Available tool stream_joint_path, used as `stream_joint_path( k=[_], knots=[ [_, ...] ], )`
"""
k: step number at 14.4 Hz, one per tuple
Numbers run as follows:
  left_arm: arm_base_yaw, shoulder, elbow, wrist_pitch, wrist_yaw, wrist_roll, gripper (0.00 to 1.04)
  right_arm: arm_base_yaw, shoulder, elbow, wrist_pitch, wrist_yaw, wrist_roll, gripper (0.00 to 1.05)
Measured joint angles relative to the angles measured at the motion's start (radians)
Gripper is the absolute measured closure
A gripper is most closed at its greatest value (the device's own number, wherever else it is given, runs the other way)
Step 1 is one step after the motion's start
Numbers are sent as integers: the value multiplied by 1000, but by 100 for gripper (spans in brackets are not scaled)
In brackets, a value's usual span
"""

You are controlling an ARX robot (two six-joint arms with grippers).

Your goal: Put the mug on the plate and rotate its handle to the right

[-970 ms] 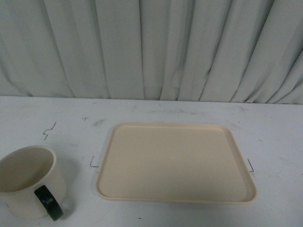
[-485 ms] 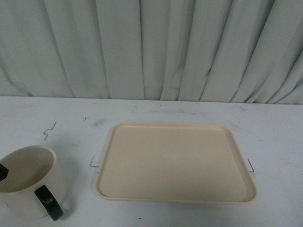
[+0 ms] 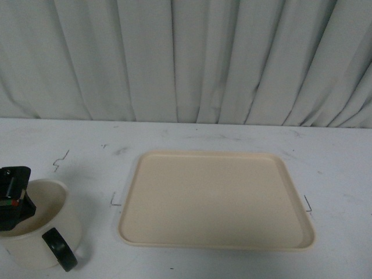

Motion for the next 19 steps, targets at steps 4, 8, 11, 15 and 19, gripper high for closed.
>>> stream_joint_path(
  k=[4, 8, 11, 15, 19],
  knots=[
    [-6, 103, 54, 13, -5, -31, 15, 0, 0, 0, 0, 0, 0, 6],
    [-13, 132, 58, 16, -6, -59, 58, 0, 0, 0, 0, 0, 0, 6],
    [-19, 116, 54, 14, -19, -49, 89, 0, 0, 0, 0, 0, 0, 6],
    [-376, 192, 386, -94, -27, -36, 102, 0, 0, 0, 0, 0, 0, 6],
    [-501, 345, 527, -130, -8, -58, 102, 0, 0, 0, 0, 0, 0, 6]
  ],
)
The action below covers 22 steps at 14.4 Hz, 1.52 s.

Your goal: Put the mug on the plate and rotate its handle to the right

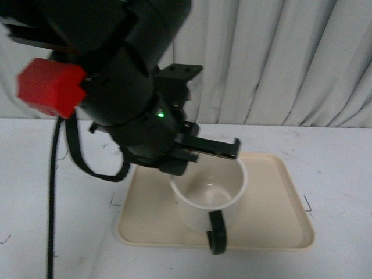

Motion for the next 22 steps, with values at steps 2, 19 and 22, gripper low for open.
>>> stream_joint_path(
  k=[2, 19, 22],
  knots=[
    [-20, 26, 31, -8, 2, -1, 102, 0, 0, 0, 0, 0, 0, 6],
    [48, -179, -49, 164, 24, -23, 5, 0, 0, 0, 0, 0, 0, 6],
    [68, -242, -475, 963, -376, 74, 37, 0, 0, 0, -2, 1, 0, 6]
  ],
)
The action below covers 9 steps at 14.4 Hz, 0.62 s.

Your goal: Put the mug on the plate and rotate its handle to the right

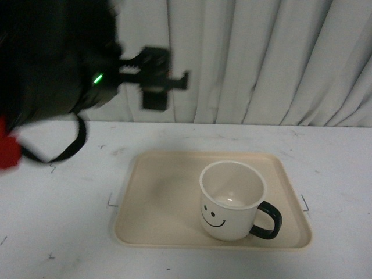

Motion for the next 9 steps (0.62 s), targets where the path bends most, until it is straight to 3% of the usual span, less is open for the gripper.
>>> stream_joint_path(
  k=[1, 2, 3, 5, 9],
  knots=[
    [63, -65, -151, 203, -6, 14, 51, 0, 0, 0, 1, -1, 0, 6],
    [153, -276, -316, 365, 58, 16, 80, 0, 0, 0, 2, -1, 0, 6],
    [182, -322, -426, 350, 116, 16, 98, 0, 0, 0, 2, -1, 0, 6],
    [263, -468, -542, 332, 174, 19, 103, 0, 0, 0, 2, -1, 0, 6],
    [319, -632, -648, 249, 245, 20, 103, 0, 0, 0, 2, -1, 0, 6]
  ],
)
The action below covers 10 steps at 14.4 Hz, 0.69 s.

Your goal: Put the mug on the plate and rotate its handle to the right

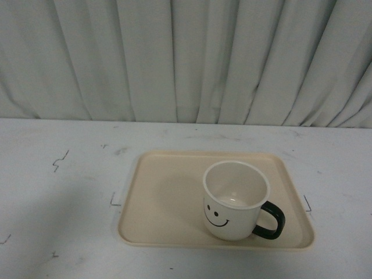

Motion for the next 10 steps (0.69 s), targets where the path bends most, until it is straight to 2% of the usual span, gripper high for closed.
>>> stream_joint_path(
  k=[4, 6, 7, 8, 10],
  knots=[
    [32, -45, -52, 41, 19, 0, 103, 0, 0, 0, 0, 0, 0, 6],
    [49, -126, -95, -48, 56, 0, 103, 0, 0, 0, 0, 0, 0, 6],
    [117, -195, -95, -85, 115, 0, 103, 0, 0, 0, 0, 0, 0, 6],
    [137, -246, -97, -125, 111, 0, 103, 0, 0, 0, 0, 0, 0, 6],
    [127, -353, -117, -232, 129, 0, 103, 0, 0, 0, 0, 0, 0, 6]
  ],
)
